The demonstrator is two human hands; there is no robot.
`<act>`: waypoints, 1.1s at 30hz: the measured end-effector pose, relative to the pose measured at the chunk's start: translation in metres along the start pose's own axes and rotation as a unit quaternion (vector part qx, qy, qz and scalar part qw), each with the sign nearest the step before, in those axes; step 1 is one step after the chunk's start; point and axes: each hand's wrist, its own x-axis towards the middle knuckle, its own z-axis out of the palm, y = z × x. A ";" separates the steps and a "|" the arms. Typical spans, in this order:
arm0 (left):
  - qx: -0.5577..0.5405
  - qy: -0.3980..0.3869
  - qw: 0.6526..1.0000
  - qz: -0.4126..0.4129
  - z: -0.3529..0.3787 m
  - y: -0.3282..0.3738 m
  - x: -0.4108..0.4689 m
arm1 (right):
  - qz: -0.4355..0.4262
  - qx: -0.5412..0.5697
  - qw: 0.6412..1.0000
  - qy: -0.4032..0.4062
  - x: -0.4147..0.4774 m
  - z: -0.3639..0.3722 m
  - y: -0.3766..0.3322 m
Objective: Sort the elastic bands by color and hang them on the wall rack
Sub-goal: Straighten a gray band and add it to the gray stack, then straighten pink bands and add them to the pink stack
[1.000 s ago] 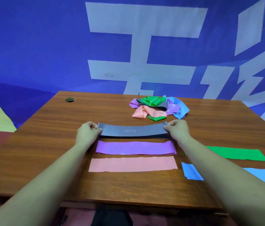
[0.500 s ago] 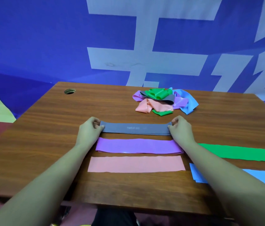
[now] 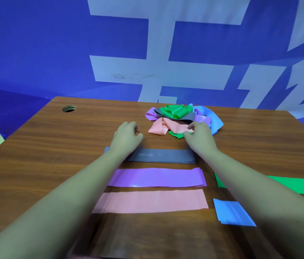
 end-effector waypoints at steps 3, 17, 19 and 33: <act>-0.001 -0.027 1.000 -0.005 0.016 0.015 0.026 | -0.018 0.005 1.000 -0.022 0.019 0.011 -0.010; -0.053 -0.024 0.998 0.022 0.068 0.006 0.069 | -0.033 -0.037 0.999 -0.008 0.057 0.044 0.007; -0.168 -0.006 0.986 0.001 0.059 0.014 0.066 | -0.020 -0.022 0.999 -0.014 0.057 0.037 0.004; -0.345 -0.003 0.930 0.125 -0.068 0.123 0.028 | -0.052 0.356 0.932 -0.054 0.008 -0.114 -0.102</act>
